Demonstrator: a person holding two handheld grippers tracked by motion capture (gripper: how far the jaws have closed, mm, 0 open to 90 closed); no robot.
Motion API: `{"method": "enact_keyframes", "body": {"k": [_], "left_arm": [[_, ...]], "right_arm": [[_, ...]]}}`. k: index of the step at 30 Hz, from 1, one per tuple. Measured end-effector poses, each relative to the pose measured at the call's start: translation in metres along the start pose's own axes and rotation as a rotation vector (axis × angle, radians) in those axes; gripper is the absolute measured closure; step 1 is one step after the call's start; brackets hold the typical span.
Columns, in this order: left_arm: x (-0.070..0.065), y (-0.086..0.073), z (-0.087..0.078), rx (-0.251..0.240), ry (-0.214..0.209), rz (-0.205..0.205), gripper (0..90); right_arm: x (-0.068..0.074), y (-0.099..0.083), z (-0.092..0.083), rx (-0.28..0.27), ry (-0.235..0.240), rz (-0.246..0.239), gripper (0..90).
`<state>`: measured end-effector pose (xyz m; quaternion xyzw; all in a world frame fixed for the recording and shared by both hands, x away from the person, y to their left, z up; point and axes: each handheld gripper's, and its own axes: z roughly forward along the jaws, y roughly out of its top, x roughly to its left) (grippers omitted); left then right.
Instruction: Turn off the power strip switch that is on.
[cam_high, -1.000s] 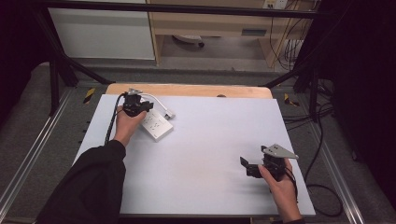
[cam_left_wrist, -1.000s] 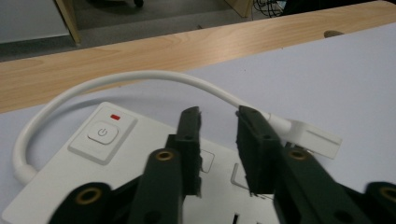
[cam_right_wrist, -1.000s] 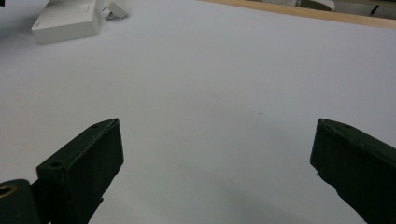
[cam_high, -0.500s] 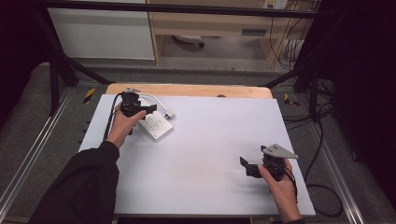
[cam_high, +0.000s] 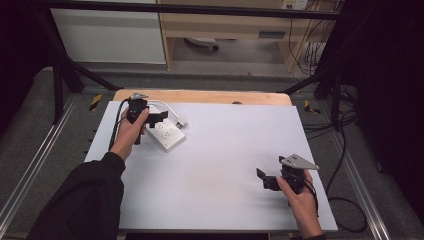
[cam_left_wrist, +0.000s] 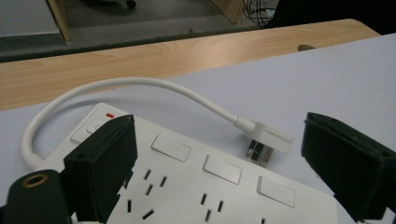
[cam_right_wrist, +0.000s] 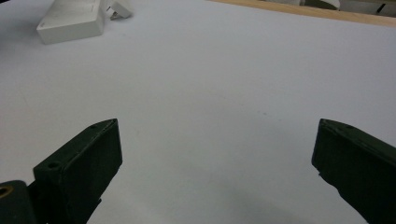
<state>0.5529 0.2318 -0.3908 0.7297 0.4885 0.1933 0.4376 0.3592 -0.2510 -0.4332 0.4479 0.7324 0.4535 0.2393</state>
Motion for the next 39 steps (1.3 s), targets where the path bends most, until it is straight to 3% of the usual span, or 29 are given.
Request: {"method": "enact_keyframes", "body": {"k": [5, 24, 39], "left_arm": [[-0.003, 0.001, -0.008, -0.01, 0.034, 0.018, 7.0], [-0.009, -0.009, -0.047, -0.056, -0.018, 0.009, 7.0], [-0.017, -0.015, -0.068, -0.077, -0.049, 0.036, 7.0]], "right_arm": [[0.0, 0.0, 0.001, -0.004, 0.009, -0.002, 2.1], [0.0, 0.001, 0.001, -0.005, 0.019, 0.0, 2.1], [0.001, 0.001, 0.001, 0.001, 0.017, -0.002, 2.1]]}}
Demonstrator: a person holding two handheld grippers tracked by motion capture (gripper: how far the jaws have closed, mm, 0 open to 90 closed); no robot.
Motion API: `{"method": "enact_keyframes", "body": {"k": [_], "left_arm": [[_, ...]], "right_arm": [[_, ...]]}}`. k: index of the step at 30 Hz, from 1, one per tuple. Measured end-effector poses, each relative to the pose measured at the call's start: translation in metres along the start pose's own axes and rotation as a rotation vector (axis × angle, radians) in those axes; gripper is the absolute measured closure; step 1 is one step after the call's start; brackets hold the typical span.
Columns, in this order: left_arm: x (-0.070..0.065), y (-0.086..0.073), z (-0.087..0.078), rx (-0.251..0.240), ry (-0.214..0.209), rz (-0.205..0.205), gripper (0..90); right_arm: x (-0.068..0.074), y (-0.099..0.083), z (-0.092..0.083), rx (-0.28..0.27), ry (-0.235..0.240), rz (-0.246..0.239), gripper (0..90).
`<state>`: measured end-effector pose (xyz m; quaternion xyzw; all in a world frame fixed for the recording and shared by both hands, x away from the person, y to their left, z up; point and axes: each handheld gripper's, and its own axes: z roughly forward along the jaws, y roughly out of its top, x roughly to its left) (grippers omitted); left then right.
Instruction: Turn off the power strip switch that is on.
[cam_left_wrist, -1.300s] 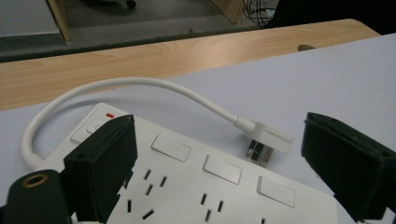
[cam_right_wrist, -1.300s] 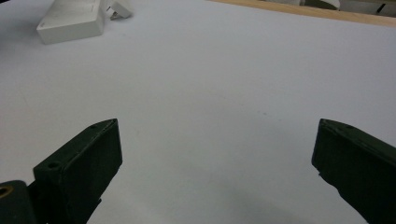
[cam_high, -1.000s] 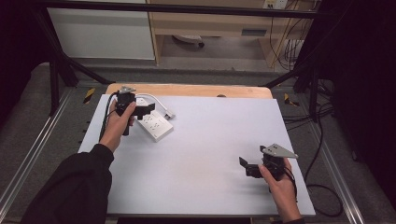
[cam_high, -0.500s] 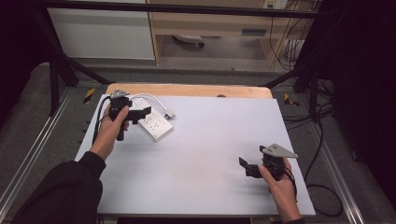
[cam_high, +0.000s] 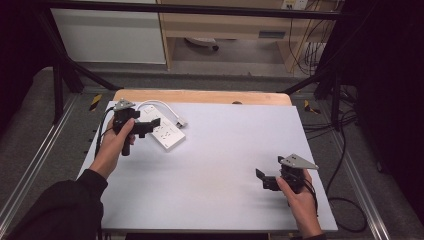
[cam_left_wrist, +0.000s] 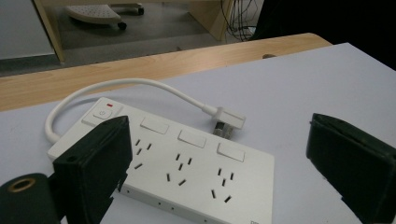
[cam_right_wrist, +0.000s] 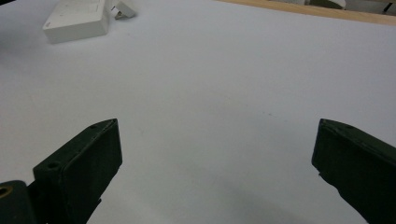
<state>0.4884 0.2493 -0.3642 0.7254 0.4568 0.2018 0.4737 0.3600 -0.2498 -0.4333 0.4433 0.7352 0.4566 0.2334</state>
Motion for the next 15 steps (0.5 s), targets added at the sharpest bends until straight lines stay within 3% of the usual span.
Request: {"method": "enact_keyframes", "body": {"k": [15], "left_arm": [[-0.005, -0.017, -0.023, 0.018, 0.014, -0.003, 6.9]], "right_arm": [[0.0, 0.0, 0.002, 0.001, 0.004, -0.011, 2.1]]}}
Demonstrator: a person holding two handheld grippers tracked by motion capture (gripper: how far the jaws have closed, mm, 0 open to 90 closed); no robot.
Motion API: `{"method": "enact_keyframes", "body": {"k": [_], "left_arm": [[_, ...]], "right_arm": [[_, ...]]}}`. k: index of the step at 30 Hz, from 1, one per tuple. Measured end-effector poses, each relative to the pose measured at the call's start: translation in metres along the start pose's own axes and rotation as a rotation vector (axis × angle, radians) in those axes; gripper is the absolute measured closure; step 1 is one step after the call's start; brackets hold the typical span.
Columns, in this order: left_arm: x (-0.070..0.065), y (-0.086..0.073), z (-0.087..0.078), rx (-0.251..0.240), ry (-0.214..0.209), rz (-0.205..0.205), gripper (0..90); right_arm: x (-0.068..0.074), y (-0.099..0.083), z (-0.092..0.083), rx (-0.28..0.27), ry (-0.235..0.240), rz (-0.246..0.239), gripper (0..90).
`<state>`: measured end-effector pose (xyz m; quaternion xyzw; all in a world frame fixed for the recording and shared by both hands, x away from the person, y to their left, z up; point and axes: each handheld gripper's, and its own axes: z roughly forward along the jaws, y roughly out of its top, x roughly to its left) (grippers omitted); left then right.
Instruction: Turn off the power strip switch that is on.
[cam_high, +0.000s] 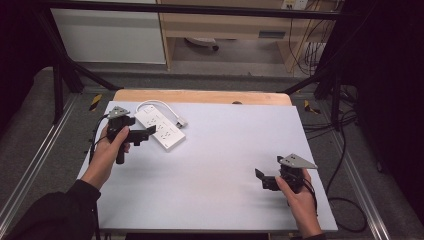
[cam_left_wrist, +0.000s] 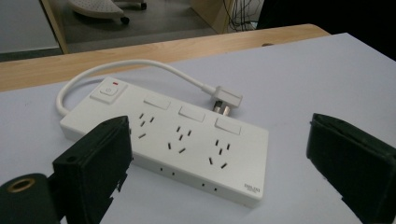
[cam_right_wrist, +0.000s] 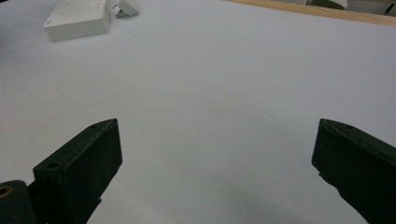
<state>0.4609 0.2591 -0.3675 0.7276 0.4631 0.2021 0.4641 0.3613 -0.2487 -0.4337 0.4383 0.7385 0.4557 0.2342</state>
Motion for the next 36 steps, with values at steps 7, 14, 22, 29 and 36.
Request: {"method": "enact_keyframes", "body": {"k": [7, 14, 22, 29, 36], "left_arm": [[-0.002, -0.009, -0.016, 0.0, 0.002, -0.003, 7.1], [-0.009, -0.015, -0.039, -0.007, 0.009, 0.002, 7.1], [-0.014, -0.026, -0.057, -0.008, -0.005, -0.002, 7.2], [-0.015, -0.042, -0.065, -0.003, -0.017, -0.007, 7.3], [-0.019, -0.06, -0.074, -0.002, -0.028, 0.002, 7.5]], "right_arm": [[0.0, 0.0, 0.0, 0.002, -0.001, 0.001, 2.1], [0.0, 0.0, 0.0, 0.005, -0.001, -0.002, 2.1], [0.001, 0.0, 0.0, 0.008, -0.001, -0.002, 2.1], [0.0, 0.0, 0.0, 0.01, -0.002, 0.002, 2.1], [0.0, -0.001, 0.0, 0.009, -0.003, 0.002, 2.1]]}}
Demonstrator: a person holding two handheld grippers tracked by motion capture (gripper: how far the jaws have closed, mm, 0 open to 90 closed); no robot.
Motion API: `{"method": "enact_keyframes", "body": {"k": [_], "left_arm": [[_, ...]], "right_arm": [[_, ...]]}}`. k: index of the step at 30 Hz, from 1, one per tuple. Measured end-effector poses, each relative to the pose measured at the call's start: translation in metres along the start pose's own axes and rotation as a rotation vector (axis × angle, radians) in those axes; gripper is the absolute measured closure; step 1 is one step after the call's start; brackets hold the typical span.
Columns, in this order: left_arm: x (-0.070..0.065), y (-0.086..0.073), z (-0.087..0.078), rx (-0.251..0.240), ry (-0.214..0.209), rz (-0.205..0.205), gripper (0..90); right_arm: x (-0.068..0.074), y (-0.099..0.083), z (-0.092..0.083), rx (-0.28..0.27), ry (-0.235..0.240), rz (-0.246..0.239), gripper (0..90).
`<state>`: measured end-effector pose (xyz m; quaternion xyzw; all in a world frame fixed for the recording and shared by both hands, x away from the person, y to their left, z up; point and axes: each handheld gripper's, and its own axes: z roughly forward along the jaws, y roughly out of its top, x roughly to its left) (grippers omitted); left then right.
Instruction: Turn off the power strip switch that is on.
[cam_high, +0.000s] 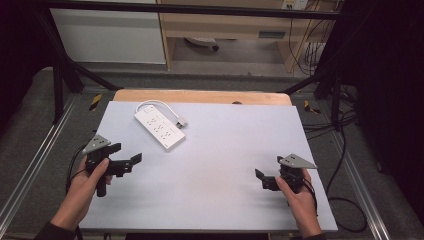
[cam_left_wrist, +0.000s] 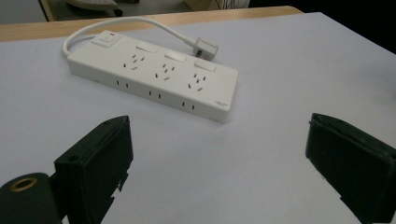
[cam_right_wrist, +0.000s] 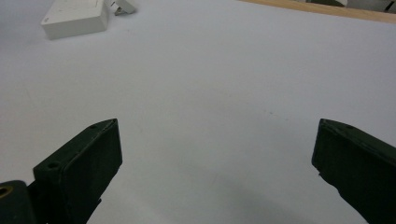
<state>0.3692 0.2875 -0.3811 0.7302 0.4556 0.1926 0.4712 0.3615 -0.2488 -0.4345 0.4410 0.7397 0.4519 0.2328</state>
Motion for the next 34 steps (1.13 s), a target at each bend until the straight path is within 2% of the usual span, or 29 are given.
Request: {"method": "enact_keyframes", "body": {"k": [9, 18, 20, 25, 27, 29, 31, 33, 34], "left_arm": [[-0.012, -0.032, -0.003, 0.029, -0.043, 0.011, 7.8], [-0.031, -0.047, 0.002, 0.084, -0.077, 0.051, 7.8], [-0.036, -0.051, 0.004, 0.108, -0.08, 0.074, 7.9], [-0.05, -0.059, 0.007, 0.124, -0.109, 0.084, 8.4], [-0.058, -0.063, 0.007, 0.129, -0.111, 0.1, 8.4], [-0.063, -0.067, 0.007, 0.139, -0.111, 0.138, 8.4], [-0.065, -0.069, 0.005, 0.124, -0.102, 0.152, 8.4], [-0.063, -0.072, 0.005, 0.127, -0.101, 0.148, 8.0], [-0.06, -0.073, 0.005, 0.135, -0.099, 0.123, 7.9]], "right_arm": [[-0.001, 0.0, 0.0, 0.001, -0.003, 0.003, 2.1], [-0.001, -0.001, 0.001, 0.014, 0.001, 0.003, 2.1], [-0.001, -0.002, 0.002, 0.018, 0.002, -0.004, 2.2], [-0.001, -0.002, 0.003, 0.03, -0.008, 0.0, 2.2], [-0.002, -0.003, 0.003, 0.042, -0.017, 0.003, 2.3], [-0.003, -0.005, 0.004, 0.061, -0.037, 0.017, 2.2], [-0.005, -0.007, 0.006, 0.086, -0.052, 0.029, 2.5], [-0.008, -0.01, 0.008, 0.121, -0.076, 0.029, 2.6], [-0.008, -0.011, 0.01, 0.14, -0.086, 0.034, 2.6]]}}
